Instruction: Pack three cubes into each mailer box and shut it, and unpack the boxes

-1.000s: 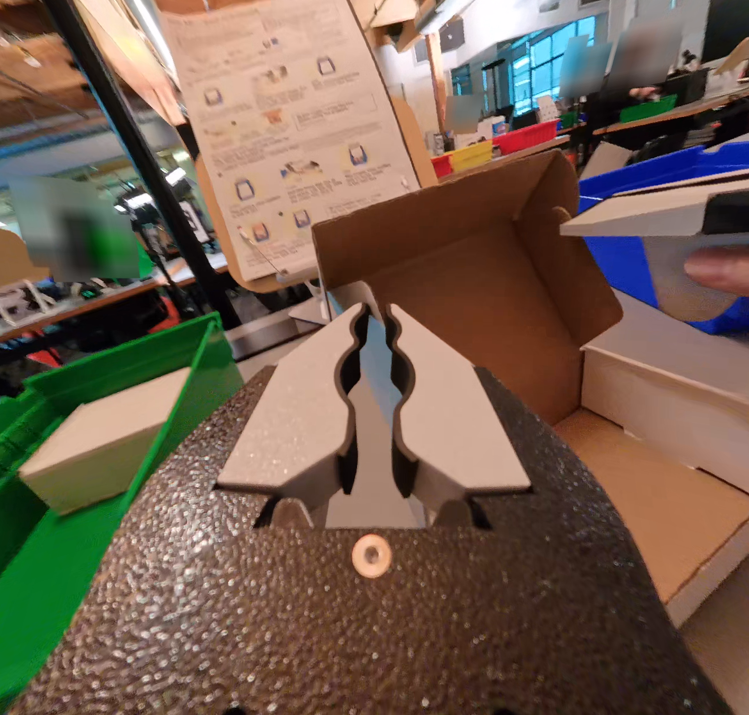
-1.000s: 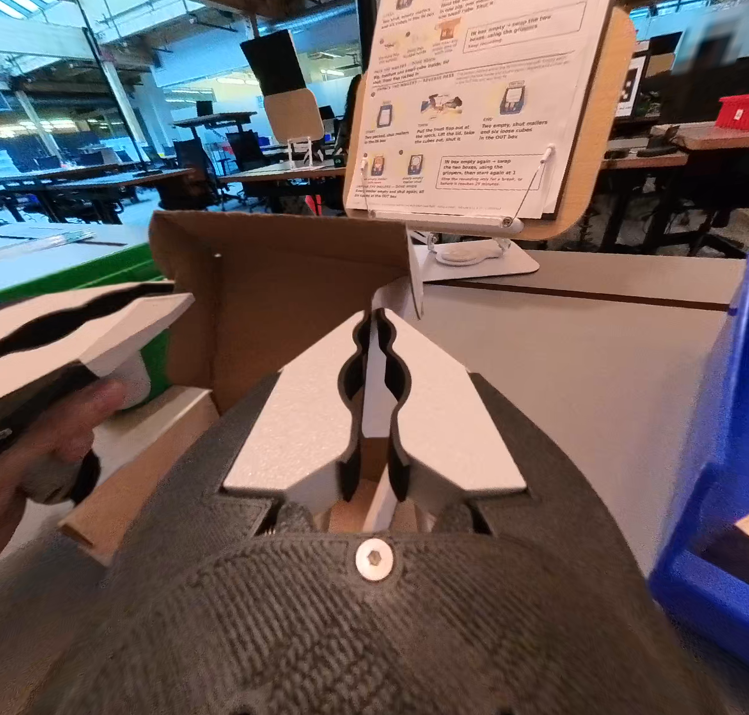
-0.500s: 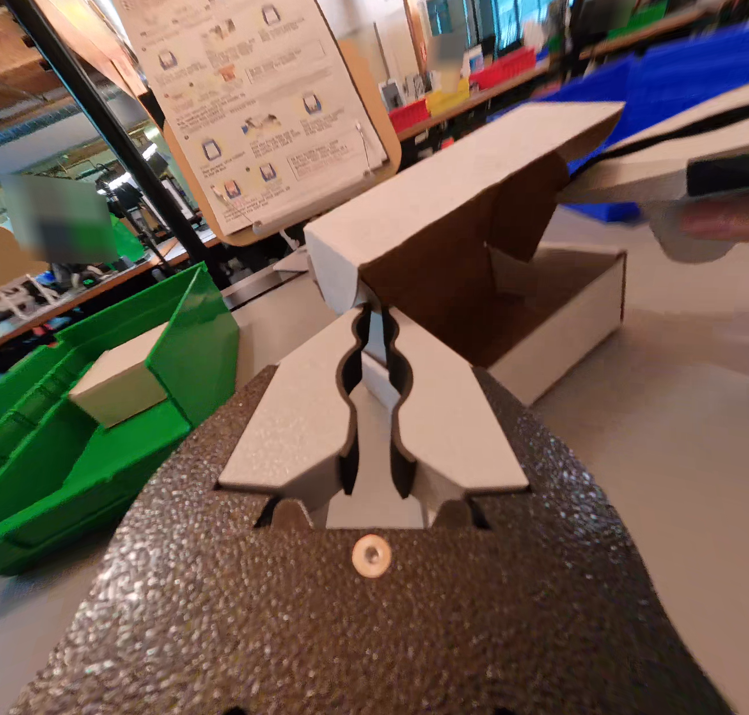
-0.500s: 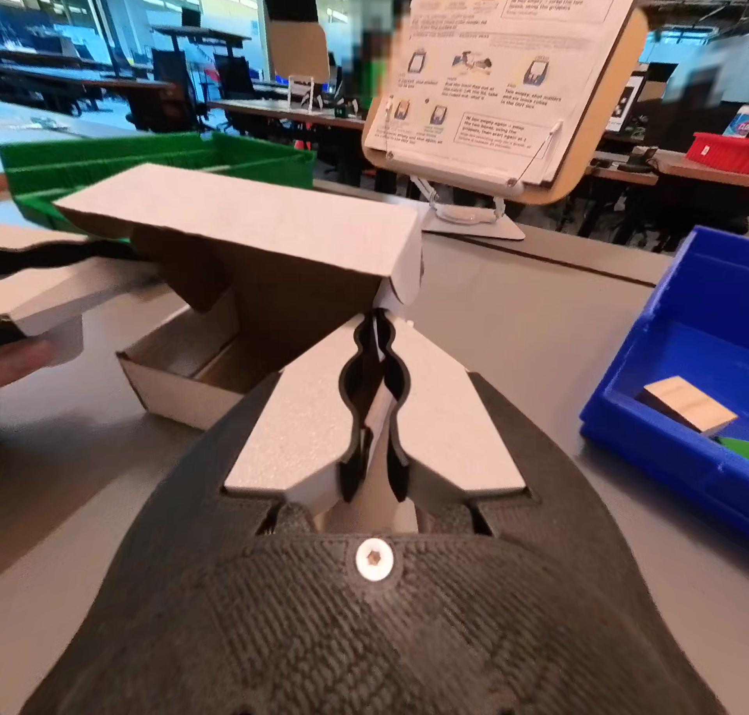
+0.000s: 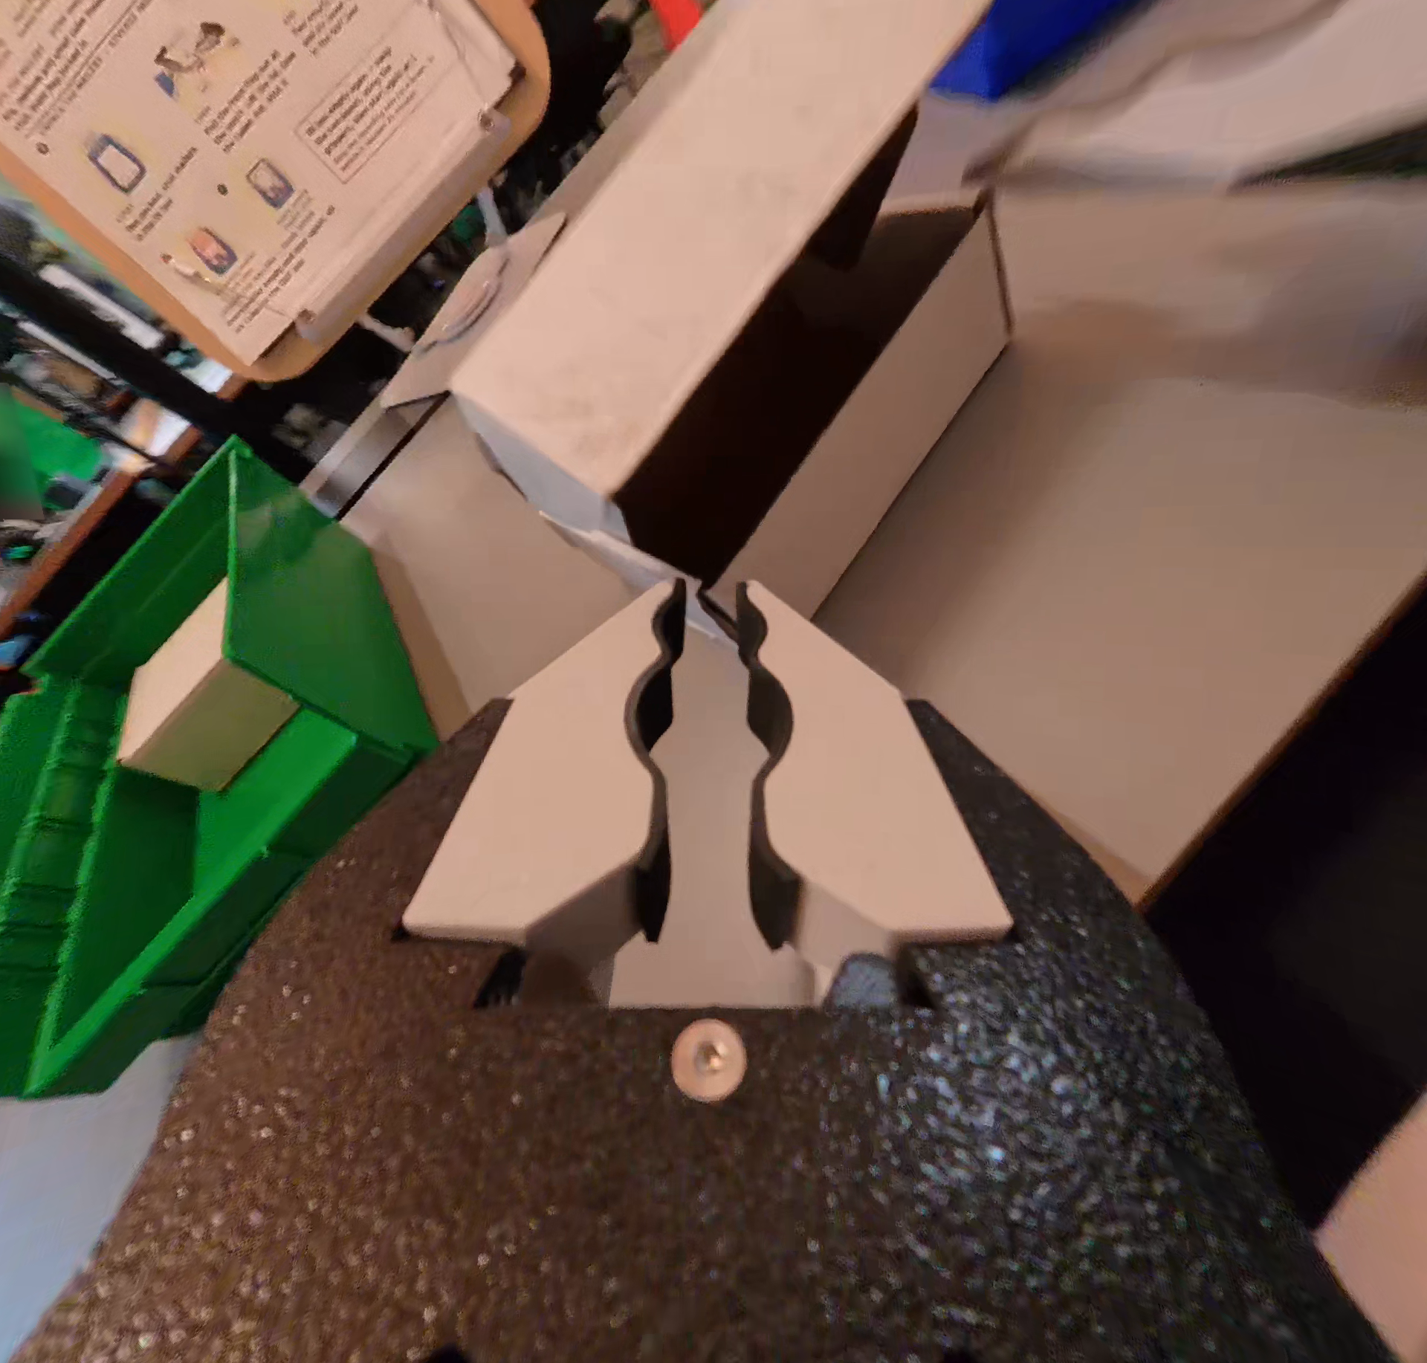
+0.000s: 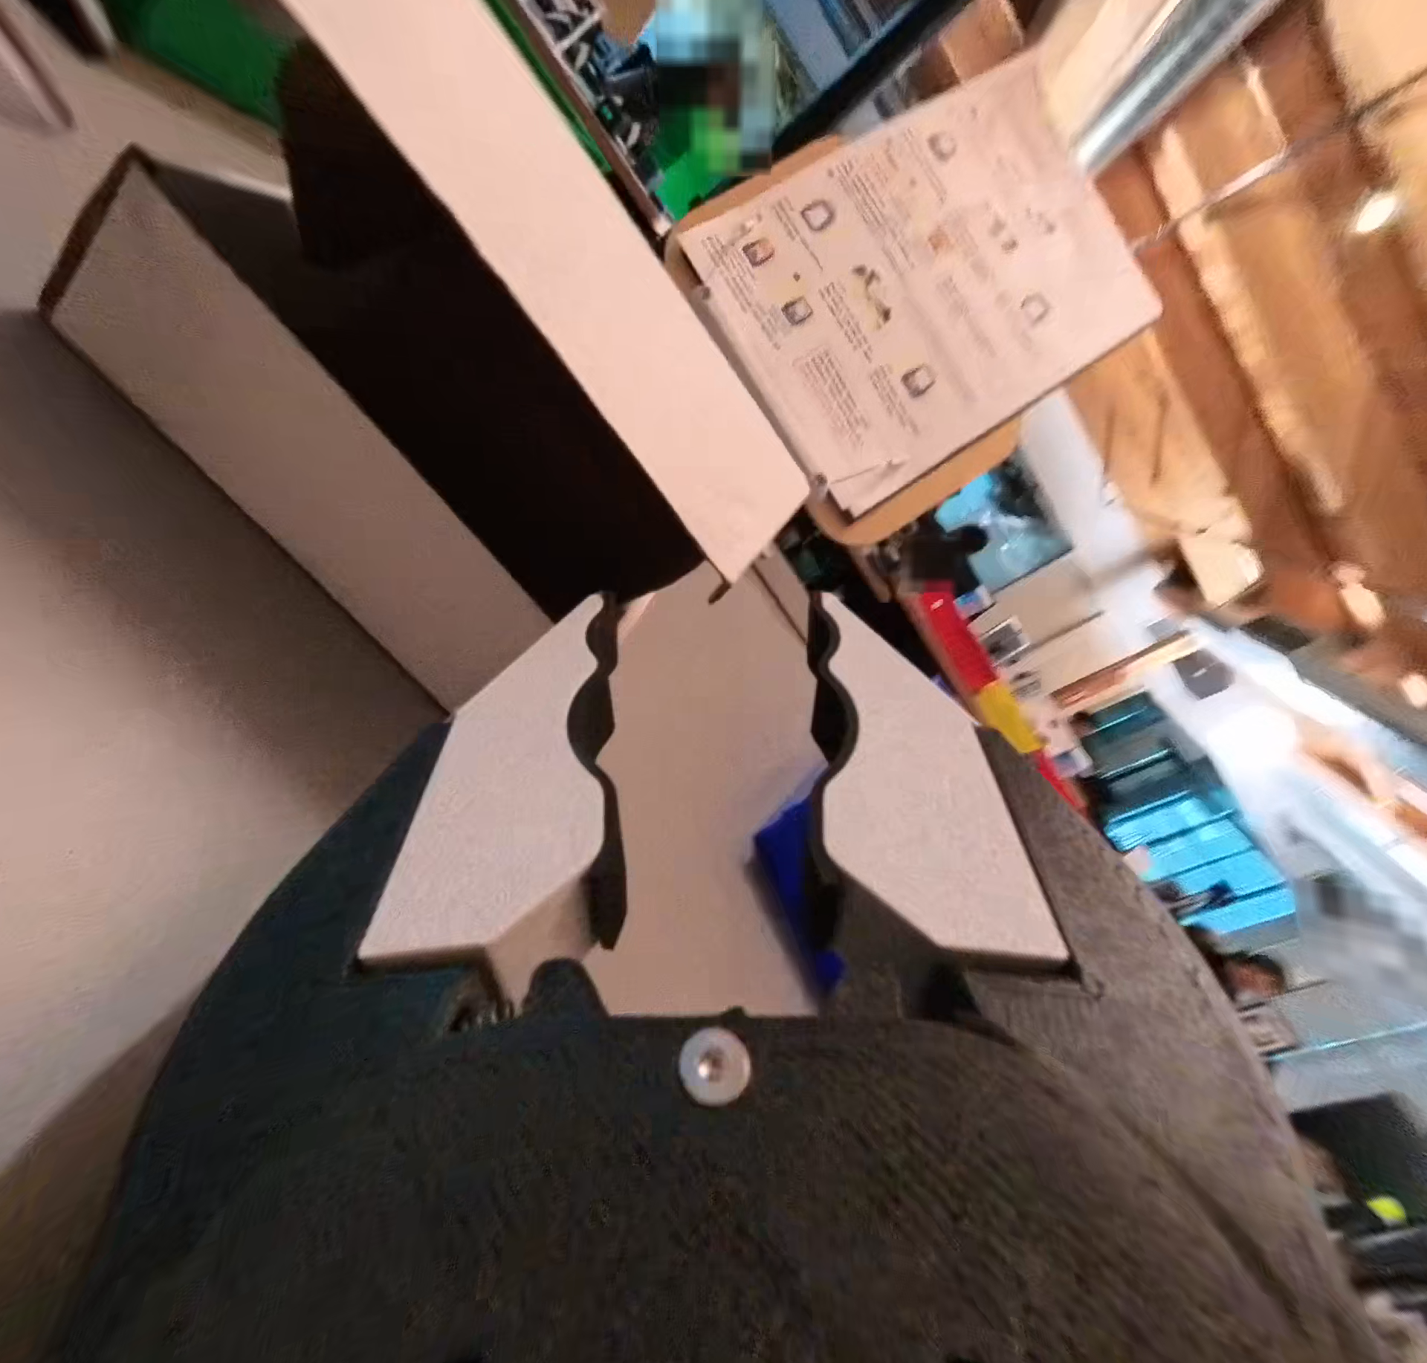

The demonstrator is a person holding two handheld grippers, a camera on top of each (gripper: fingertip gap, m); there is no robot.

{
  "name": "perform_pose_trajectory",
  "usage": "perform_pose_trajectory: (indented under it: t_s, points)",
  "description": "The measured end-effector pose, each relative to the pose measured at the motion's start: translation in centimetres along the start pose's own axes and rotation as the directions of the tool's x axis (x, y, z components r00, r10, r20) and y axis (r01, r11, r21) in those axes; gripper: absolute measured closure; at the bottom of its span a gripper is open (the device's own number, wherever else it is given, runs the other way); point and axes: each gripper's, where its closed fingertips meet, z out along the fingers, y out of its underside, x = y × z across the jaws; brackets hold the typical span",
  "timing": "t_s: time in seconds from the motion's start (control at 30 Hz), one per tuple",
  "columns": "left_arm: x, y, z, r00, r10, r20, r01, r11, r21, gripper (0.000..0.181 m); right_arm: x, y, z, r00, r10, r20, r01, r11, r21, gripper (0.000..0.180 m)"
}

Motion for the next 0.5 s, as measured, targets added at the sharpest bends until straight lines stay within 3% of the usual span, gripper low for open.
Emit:
perform_pose_trajectory:
  t_s: [0.07, 0.13, 0.27, 0.33, 0.5]
  points:
    - [-1.2, -1.8, -1.2, 0.994, -0.1, -0.049, 0.104, 0.992, 0.073, 0.181, -0.2, -0.5, 0.8, 0.989, -0.141, -0.04, 0.141, 0.99, -0.002, 0.121]
    - [-3.1, -3.9, -1.9, 0.974, -0.202, -0.106, 0.216, 0.966, 0.14, 0.181, -1.1, -1.4, 1.6, 0.984, -0.175, -0.018, 0.176, 0.984, 0.034, 0.138]
    - [-7.6, -6.1, -1.3, 0.931, -0.323, -0.168, 0.353, 0.915, 0.195, 0.181, 0.2, -3.0, 2.0, 0.949, -0.293, -0.118, 0.3, 0.953, 0.046, 0.169]
    - [-8.0, -6.3, 0.0, 0.897, -0.36, -0.258, 0.405, 0.902, 0.148, 0.181, -0.3, -2.9, 1.7, 0.938, -0.339, -0.071, 0.341, 0.94, 0.023, 0.179]
    - [-5.7, -5.7, 3.9, 0.718, -0.48, -0.504, 0.524, 0.849, -0.064, 0.181, -3.3, -1.2, 0.6, 0.92, -0.371, 0.125, 0.376, 0.926, -0.021, 0.179]
